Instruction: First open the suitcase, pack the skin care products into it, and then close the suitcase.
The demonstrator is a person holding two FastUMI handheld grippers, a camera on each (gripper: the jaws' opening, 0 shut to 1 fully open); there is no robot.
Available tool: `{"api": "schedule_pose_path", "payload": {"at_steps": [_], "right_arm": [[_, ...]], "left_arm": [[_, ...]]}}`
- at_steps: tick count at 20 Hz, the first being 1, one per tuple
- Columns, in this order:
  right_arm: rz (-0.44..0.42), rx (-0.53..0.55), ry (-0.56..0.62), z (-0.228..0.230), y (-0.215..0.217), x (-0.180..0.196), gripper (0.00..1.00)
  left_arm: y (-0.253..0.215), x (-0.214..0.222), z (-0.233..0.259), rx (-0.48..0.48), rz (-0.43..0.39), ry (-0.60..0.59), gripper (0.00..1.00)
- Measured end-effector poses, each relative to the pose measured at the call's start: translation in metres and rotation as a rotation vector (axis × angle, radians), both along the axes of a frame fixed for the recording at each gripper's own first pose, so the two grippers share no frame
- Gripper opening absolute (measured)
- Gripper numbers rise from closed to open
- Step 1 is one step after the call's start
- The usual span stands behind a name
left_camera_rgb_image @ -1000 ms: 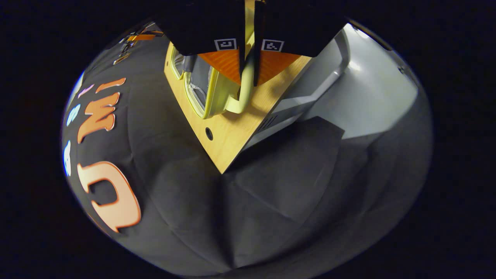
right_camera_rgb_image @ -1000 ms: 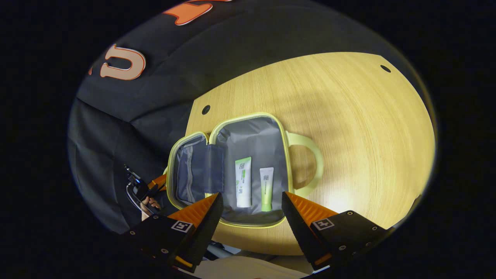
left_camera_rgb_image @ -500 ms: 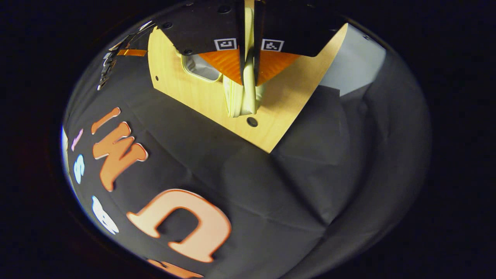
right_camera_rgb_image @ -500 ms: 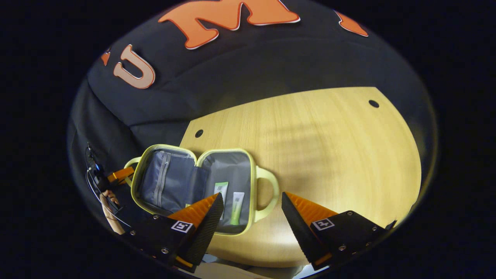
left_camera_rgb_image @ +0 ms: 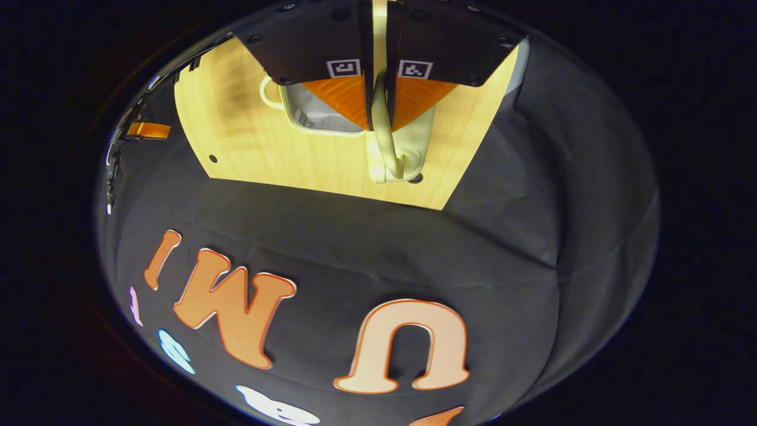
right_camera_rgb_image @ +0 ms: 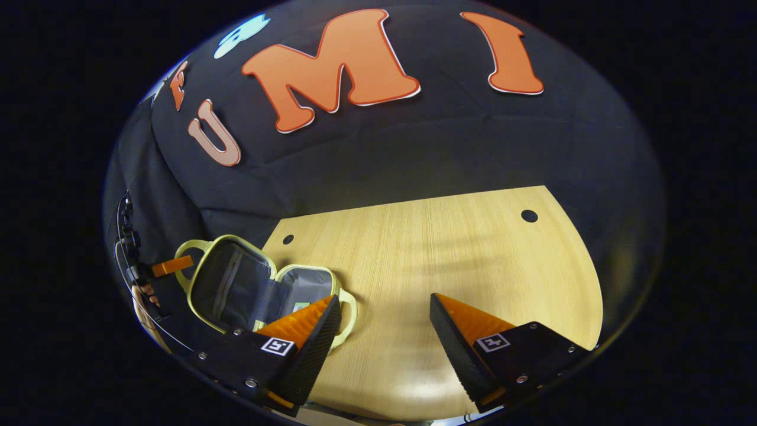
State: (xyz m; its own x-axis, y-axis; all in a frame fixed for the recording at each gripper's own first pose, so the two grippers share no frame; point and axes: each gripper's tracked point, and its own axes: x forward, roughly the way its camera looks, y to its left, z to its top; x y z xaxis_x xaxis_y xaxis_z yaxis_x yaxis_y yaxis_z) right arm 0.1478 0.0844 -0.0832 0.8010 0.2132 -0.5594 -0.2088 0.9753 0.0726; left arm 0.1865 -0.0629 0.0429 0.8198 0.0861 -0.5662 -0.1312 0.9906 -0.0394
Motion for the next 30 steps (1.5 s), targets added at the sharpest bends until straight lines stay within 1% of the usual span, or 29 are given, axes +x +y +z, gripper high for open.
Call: {"api": "schedule_pose_path", "payload": {"at_steps": [4,6,9,12,14,17,19,21,23,26,27,28,29,30], "right_arm": [[-0.011,-0.030,-0.050,0.013,-0.046,0.001,0.96],[-0.022,-0.046,-0.056,0.014,-0.069,-0.001,0.96],[-0.039,-0.038,-0.053,0.014,-0.092,-0.007,0.96],[-0.058,-0.021,-0.043,0.010,-0.112,-0.013,0.96],[-0.072,-0.018,-0.039,0.006,-0.124,-0.019,0.96],[-0.089,-0.023,-0.023,-0.001,-0.144,-0.025,0.96],[-0.099,-0.021,-0.006,-0.007,-0.155,-0.027,0.96],[-0.110,-0.014,0.012,-0.014,-0.162,-0.029,0.96],[-0.119,-0.006,0.024,-0.018,-0.167,-0.032,0.96],[-0.120,-0.007,0.041,-0.027,-0.173,-0.035,0.96],[-0.118,-0.004,0.045,-0.028,-0.173,-0.035,0.96],[-0.112,-0.001,0.049,-0.030,-0.173,-0.035,0.96],[-0.109,-0.002,0.048,-0.030,-0.173,-0.035,0.96],[-0.105,-0.004,0.045,-0.030,-0.173,-0.034,0.96]], "left_arm": [[-0.068,0.019,-0.011,-0.005,-0.057,0.004,0.09],[-0.100,0.026,-0.022,0.004,-0.090,0.005,0.09],[-0.147,0.036,-0.047,0.009,-0.159,0.016,0.09],[-0.196,0.035,-0.080,-0.049,-0.221,0.048,0.09],[-0.221,0.034,-0.104,-0.076,-0.249,0.079,0.10],[-0.247,0.034,-0.147,-0.073,-0.279,0.132,0.09],[-0.262,0.030,-0.179,-0.045,-0.297,0.188,0.09],[-0.269,0.029,-0.203,-0.012,-0.296,0.228,0.09],[-0.274,0.028,-0.219,0.008,-0.295,0.246,0.09],[-0.274,0.028,-0.229,0.054,-0.309,0.242,0.10],[-0.274,0.028,-0.235,0.058,-0.303,0.253,0.10],[-0.276,0.030,-0.237,0.058,-0.292,0.259,0.16],[-0.274,0.029,-0.241,0.062,-0.269,0.266,0.19],[-0.276,0.026,-0.241,0.052,-0.251,0.267,0.27]]}}
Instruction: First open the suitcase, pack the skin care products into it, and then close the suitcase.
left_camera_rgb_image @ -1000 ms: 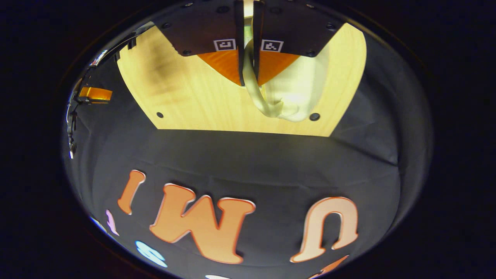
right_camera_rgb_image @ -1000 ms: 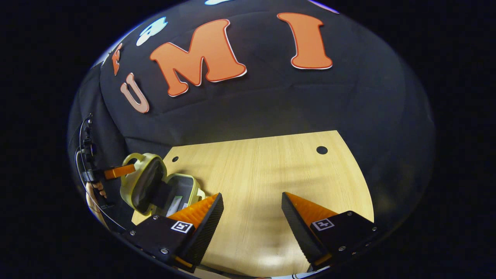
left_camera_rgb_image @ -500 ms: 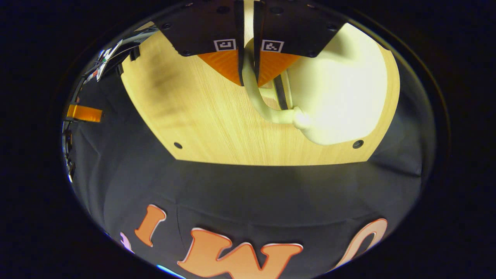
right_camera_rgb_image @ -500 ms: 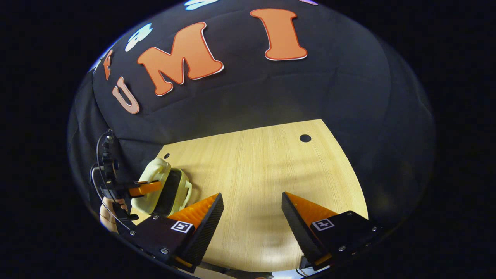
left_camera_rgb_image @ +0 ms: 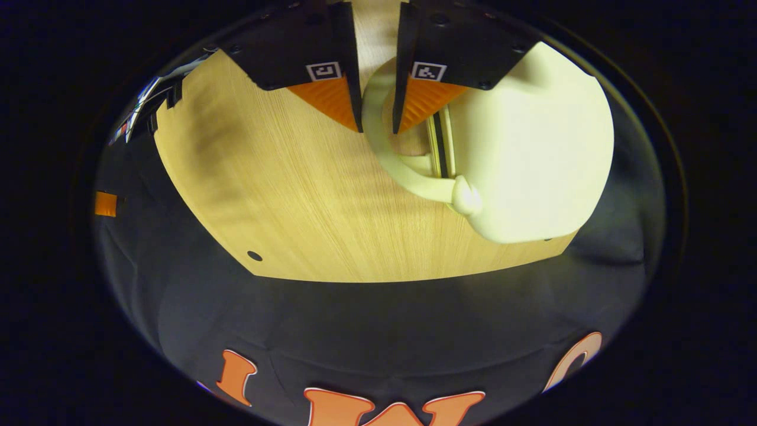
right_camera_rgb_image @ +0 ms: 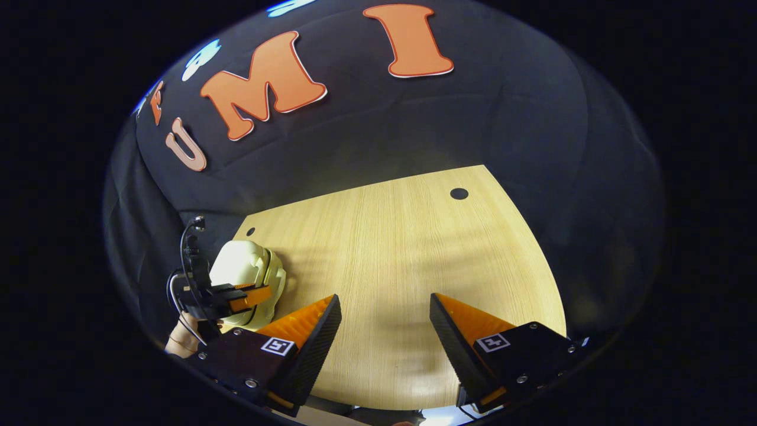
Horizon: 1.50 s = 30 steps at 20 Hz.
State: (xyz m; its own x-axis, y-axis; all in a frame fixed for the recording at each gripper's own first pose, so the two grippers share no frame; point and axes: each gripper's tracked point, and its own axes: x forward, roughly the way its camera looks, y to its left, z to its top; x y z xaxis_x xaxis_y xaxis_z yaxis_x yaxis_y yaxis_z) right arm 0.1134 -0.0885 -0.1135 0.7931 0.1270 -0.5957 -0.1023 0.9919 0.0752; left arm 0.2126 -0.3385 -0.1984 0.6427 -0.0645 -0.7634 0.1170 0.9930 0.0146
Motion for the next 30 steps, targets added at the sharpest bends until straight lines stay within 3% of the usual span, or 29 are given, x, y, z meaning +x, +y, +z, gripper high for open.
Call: {"api": "schedule_pose_path", "payload": {"at_steps": [3,5,6,12,14,15,20,24,30], "right_arm": [[0.014,0.009,-0.013,0.002,0.006,0.001,0.96],[0.017,0.015,-0.023,0.004,0.011,0.004,0.96],[0.018,0.013,-0.034,0.006,0.013,0.004,0.96],[0.022,-0.023,-0.190,0.034,0.030,0.007,0.96],[0.040,-0.017,-0.276,0.052,0.045,0.006,0.96],[0.042,-0.025,-0.316,0.060,0.048,0.003,0.95],[0.012,-0.061,-0.441,0.086,0.057,-0.012,0.96],[-0.045,-0.032,-0.449,0.085,0.056,-0.029,0.95],[-0.091,-0.058,-0.491,0.092,0.050,-0.054,0.95]], "left_arm": [[0.008,0.001,0.016,0.018,0.040,-0.051,0.49],[0.011,0.005,0.037,0.047,0.051,-0.127,0.77],[0.014,0.010,0.051,0.067,0.057,-0.177,0.98],[0.007,0.031,0.159,0.025,0.085,-0.513,1.00],[-0.004,0.029,0.178,0.010,0.066,-0.602,1.00],[0.001,0.031,0.164,0.005,0.061,-0.629,1.00],[-0.002,0.033,0.173,-0.046,0.032,-0.695,0.99],[0.007,0.018,0.189,-0.026,0.048,-0.717,0.98],[0.016,-0.006,0.213,-0.071,0.048,-0.761,0.98]]}}
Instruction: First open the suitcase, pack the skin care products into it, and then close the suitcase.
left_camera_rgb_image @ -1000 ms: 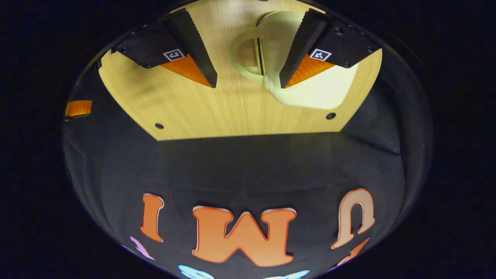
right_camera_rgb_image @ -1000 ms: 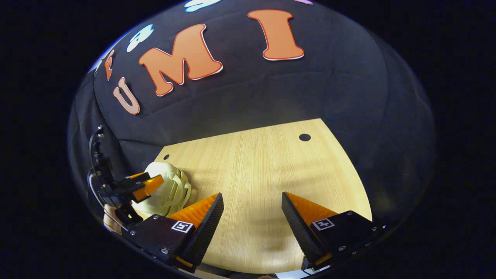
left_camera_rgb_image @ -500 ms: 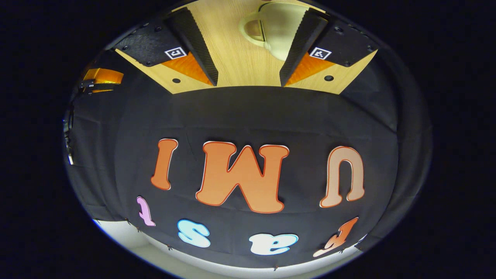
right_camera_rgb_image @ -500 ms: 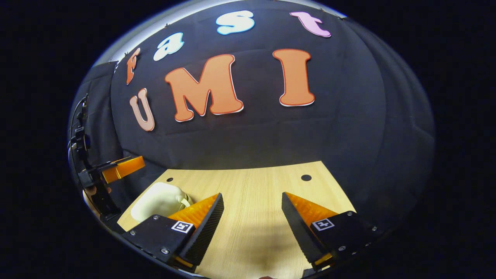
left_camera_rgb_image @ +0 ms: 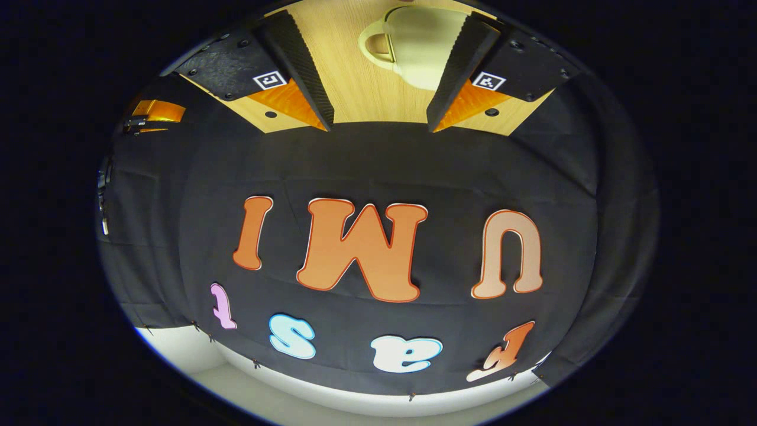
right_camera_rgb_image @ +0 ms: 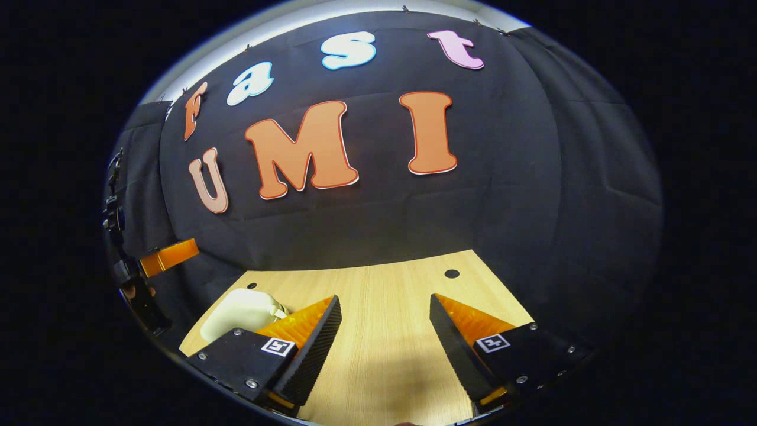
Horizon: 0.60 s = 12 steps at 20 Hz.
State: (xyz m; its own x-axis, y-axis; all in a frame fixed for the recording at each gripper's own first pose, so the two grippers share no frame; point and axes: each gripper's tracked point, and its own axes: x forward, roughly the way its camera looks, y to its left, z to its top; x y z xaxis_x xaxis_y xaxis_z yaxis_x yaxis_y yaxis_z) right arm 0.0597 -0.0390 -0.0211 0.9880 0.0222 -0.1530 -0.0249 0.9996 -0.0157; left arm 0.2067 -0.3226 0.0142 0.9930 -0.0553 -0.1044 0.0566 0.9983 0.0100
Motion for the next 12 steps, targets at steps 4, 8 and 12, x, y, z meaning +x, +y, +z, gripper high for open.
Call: {"api": "schedule_pose_path", "payload": {"at_steps": [4,8,12], "right_arm": [[-0.035,0.016,-0.037,0.010,-0.009,-0.013,0.96],[-0.056,0.020,-0.047,0.014,-0.019,-0.025,0.96],[-0.072,0.029,-0.060,0.018,-0.024,-0.033,0.96]], "left_arm": [[-0.013,0.004,0.008,0.009,-0.037,-0.004,0.98],[-0.025,0.004,0.006,0.004,-0.060,0.006,0.98],[-0.031,0.004,0.007,0.012,-0.071,0.008,0.98]]}}
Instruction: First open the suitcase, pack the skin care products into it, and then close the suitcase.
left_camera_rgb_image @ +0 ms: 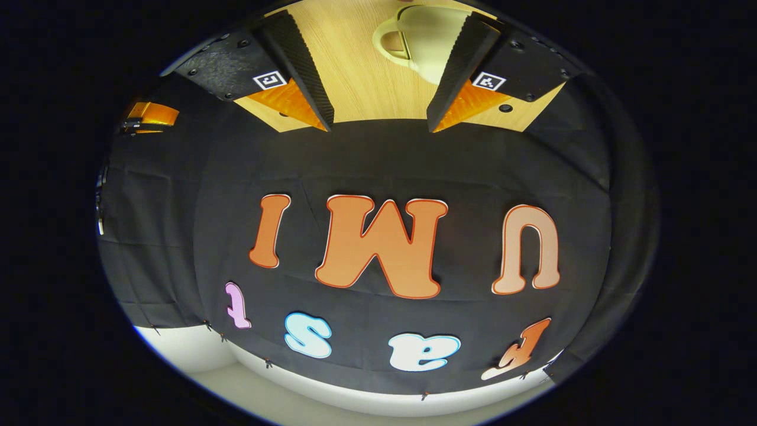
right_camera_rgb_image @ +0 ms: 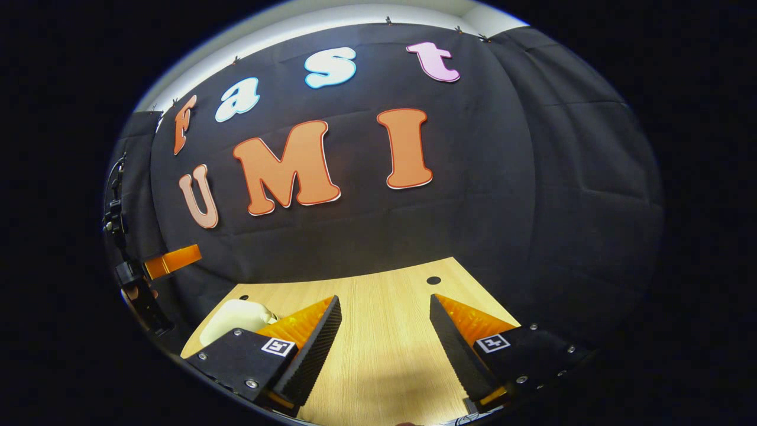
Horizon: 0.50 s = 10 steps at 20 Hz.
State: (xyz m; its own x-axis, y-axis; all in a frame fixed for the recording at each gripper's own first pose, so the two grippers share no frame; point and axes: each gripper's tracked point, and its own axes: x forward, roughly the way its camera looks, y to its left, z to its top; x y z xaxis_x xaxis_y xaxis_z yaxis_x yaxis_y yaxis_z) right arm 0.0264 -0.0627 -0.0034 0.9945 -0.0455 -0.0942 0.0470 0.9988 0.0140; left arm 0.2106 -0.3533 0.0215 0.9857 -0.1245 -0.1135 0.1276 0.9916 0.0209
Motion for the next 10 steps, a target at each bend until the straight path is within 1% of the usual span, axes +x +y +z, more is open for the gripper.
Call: {"api": "schedule_pose_path", "payload": {"at_steps": [3,4,6,7,8,9,10], "right_arm": [[-0.008,0.001,-0.004,0.0004,-0.0008,-0.0048,0.95],[-0.010,-0.001,-0.007,0.0008,-0.0008,-0.0045,1.00],[-0.012,-0.004,-0.010,0.0021,-0.0021,-0.0083,1.00],[-0.009,-0.002,-0.010,0.0028,-0.0014,-0.0098,0.96],[-0.010,0.000,-0.011,0.0031,-0.0010,-0.0092,0.96],[-0.009,0.001,-0.014,0.0048,-0.0005,-0.0094,1.00],[-0.008,0.003,-0.017,0.0048,-0.0005,-0.0097,1.00]], "left_arm": [[-0.0025,-0.0009,0.0017,-0.007,-0.008,-0.002,0.98],[-0.0039,-0.0006,0.0018,-0.011,-0.012,-0.001,0.98],[-0.0045,-0.0015,0.0009,-0.005,-0.013,0.005,0.98],[-0.0039,-0.0020,0.0015,-0.001,-0.010,0.006,0.98],[-0.0043,-0.0017,0.0038,0.001,-0.010,0.003,0.98],[-0.0049,-0.0031,0.0043,0.000,-0.010,0.000,0.98],[-0.0055,-0.0044,0.0064,-0.003,-0.010,-0.004,0.98]]}}
